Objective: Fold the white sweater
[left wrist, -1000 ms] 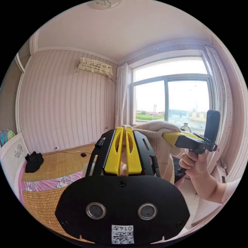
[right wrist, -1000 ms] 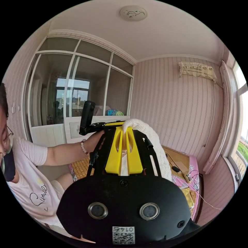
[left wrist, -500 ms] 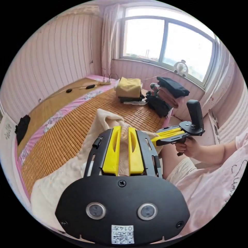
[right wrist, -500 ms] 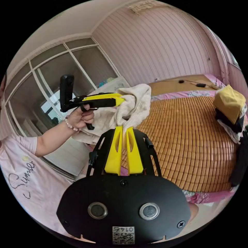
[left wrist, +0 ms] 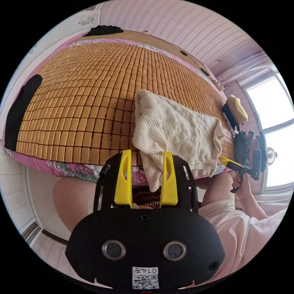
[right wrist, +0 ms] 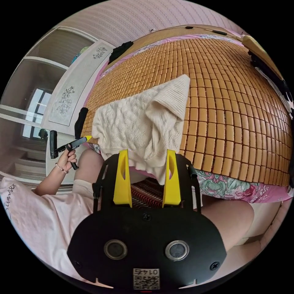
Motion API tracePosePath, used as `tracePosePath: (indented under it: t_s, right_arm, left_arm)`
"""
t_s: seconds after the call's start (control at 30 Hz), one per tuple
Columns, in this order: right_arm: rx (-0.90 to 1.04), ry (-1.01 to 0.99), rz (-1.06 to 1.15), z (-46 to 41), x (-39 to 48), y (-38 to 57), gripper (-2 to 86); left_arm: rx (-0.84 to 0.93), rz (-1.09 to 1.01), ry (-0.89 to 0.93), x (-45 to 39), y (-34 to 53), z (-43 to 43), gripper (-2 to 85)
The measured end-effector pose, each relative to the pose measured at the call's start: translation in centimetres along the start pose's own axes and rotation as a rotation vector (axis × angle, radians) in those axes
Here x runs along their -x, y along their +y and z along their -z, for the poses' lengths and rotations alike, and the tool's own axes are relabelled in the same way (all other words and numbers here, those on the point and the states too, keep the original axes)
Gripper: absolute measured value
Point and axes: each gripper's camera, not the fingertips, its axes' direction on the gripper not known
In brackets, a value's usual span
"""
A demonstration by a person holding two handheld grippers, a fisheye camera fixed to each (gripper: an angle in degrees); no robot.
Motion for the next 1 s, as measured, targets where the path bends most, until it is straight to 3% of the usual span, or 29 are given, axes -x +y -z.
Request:
tracePosePath:
  t_s: [0.07,0.13,0.3,0.43,0.53,0.6,0.63,0.67,0.8,0.87,1.0]
  right_arm:
    - [0.043,0.048,-0.011,-1.9,-0.2,-1.6,11.2]
    - [0.050,0.077,-0.029,-2.4,-0.3,-2.8,3.4]
    - [-0.031,0.036,0.113,2.6,1.1,-4.7,1.6]
    - [-0.107,-0.049,0.247,7.1,2.2,-10.8,1.6]
    - [-0.262,-0.066,0.235,8.9,1.6,-18.2,2.2]
    - [-0.412,0.006,0.158,9.1,0.7,-21.7,3.0]
    - [-0.449,0.082,0.100,8.9,0.2,-23.6,3.9]
    - [-0.458,0.120,0.076,8.7,0.1,-24.2,4.3]
    - [-0.418,0.144,0.164,5.7,0.9,-23.3,6.0]
    - [-0.291,0.129,0.261,2.0,2.1,-21.5,6.2]
    - [0.045,0.115,0.457,-9.9,6.7,-17.1,9.3]
  left_arm:
    - [0.053,0.021,0.043,0.3,-1.2,-2.7,9.6]
    - [0.079,0.001,-0.029,-0.1,-1.8,-3.8,3.3]
    - [0.003,-0.176,-0.036,-1.8,-2.6,-0.3,1.1]
    - [-0.153,-0.267,0.103,-2.0,-6.7,4.5,1.2]
    - [-0.395,-0.173,0.187,-1.6,-13.2,6.6,3.8]
    - [-0.467,-0.156,0.144,-1.9,-17.2,6.6,5.6]
    - [-0.498,-0.165,0.032,-2.6,-19.1,6.3,6.3]
    - [-0.482,-0.161,-0.050,-3.1,-20.5,5.7,6.6]
    - [-0.355,-0.337,-0.038,-5.8,-19.9,2.4,6.6]
    - [-0.190,-0.465,-0.084,-8.4,-17.9,-2.8,6.6]
    - [-0.013,-0.487,-0.113,-10.8,-17.5,-10.8,7.9]
